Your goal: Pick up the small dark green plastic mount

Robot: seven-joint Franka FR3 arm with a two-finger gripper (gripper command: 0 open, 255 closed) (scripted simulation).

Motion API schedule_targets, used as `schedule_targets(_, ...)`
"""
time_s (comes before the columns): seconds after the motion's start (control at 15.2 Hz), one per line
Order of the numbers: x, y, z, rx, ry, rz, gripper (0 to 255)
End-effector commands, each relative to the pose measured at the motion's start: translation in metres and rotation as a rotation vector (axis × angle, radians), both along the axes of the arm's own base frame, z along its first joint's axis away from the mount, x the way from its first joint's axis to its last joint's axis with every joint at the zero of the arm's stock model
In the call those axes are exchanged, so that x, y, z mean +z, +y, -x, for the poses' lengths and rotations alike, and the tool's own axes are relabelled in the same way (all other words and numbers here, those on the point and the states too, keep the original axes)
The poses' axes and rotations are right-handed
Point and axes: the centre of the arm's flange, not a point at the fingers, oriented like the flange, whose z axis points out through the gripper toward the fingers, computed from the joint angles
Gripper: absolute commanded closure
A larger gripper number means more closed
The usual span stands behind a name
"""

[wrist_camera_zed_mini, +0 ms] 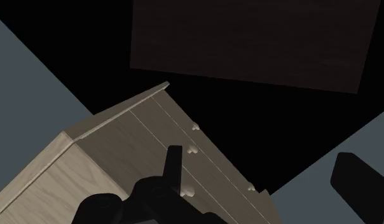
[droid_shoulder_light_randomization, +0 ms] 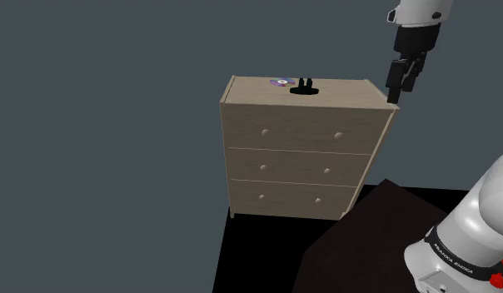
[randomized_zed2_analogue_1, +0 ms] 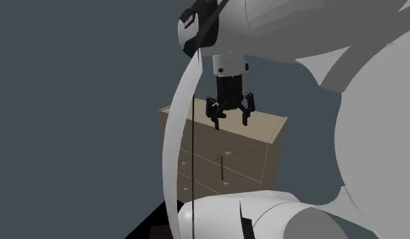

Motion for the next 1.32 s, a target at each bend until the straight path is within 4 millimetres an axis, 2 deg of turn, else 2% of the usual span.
schedule_targets(0.0, 0.0, 0.0, 0.0, 0.0, 0.0, 0.0, 0)
schedule_targets(1.25, -0.027, -0.022, -0.233, 0.001, -0.103, -0.063, 0)
